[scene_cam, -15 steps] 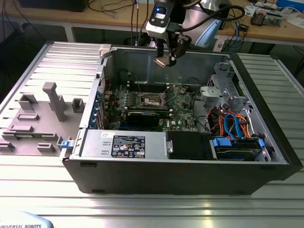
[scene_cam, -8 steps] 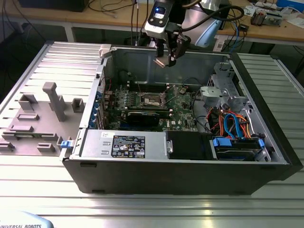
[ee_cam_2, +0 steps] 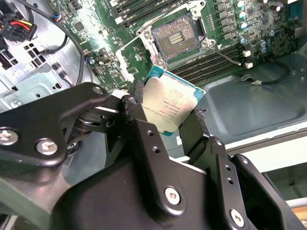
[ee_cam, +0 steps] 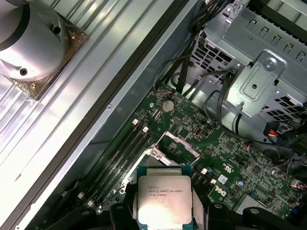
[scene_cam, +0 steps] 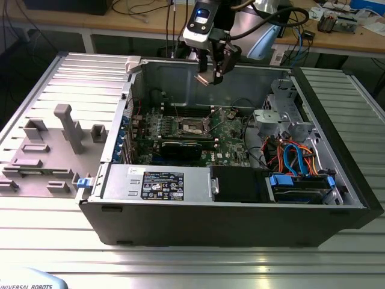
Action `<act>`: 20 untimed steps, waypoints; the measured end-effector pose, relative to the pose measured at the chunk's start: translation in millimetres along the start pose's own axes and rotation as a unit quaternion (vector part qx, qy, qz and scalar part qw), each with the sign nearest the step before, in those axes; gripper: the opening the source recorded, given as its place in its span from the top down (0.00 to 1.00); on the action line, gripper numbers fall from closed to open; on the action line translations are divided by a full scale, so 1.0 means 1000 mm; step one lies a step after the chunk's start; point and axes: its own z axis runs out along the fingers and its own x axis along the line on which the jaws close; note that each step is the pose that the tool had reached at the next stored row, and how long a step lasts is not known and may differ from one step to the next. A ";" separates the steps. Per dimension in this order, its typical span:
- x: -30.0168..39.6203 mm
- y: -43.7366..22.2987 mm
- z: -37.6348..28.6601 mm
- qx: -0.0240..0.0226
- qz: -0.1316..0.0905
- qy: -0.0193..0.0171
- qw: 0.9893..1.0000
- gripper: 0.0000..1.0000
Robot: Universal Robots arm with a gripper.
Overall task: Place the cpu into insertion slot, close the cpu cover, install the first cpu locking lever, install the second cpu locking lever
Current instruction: 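Place the cpu into insertion slot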
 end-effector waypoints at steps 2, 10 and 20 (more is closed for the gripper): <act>0.0000 0.0000 0.0000 0.000 0.012 -0.001 1.000 0.46; 0.0000 0.0000 0.0002 -0.002 0.085 -0.008 0.996 0.46; 0.0000 -0.0001 0.0019 0.003 0.125 -0.009 0.992 0.46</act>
